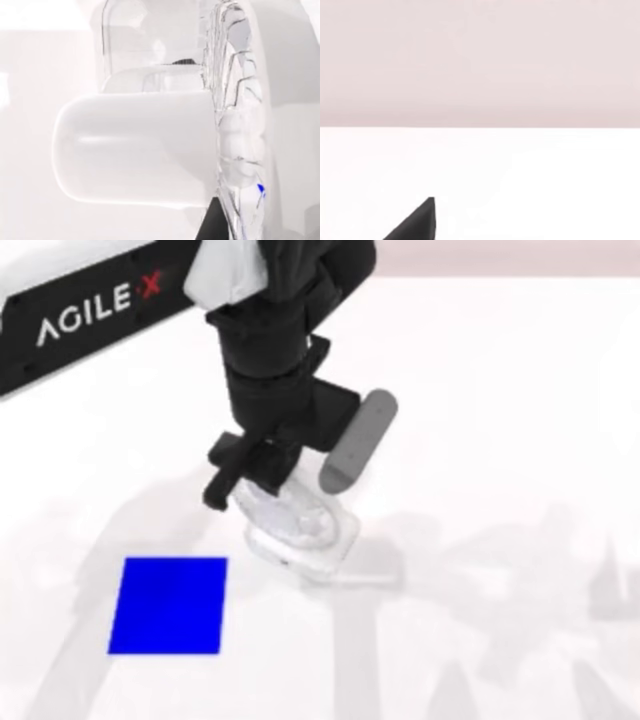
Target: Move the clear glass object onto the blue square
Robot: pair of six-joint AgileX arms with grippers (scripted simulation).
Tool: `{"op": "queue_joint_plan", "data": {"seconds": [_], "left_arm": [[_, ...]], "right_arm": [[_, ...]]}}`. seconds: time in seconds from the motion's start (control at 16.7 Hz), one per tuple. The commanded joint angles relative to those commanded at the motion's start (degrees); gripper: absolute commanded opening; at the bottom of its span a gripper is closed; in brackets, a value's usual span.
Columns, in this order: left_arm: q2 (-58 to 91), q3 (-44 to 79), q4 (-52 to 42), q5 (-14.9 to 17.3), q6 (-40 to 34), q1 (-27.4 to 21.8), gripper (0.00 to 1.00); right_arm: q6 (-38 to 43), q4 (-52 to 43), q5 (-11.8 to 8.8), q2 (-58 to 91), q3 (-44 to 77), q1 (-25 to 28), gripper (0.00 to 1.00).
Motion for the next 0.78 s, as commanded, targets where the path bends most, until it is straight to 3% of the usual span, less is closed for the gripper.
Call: {"op": "queue_joint_plan", "data": {"seconds": [0.36,0.78], "left_arm": [[-1.00,1.45,-0.87,-0.15,0.26,0.24,0.00],[0.24,13.56,-11.55,-0.07,0.13,1.18,0.00]], "right_arm": [[0.00,0.00,0.00,0.00,0.00,0.00,1.00],[0.00,0.00,0.00,0.00,0.00,0.00,1.00]]}}
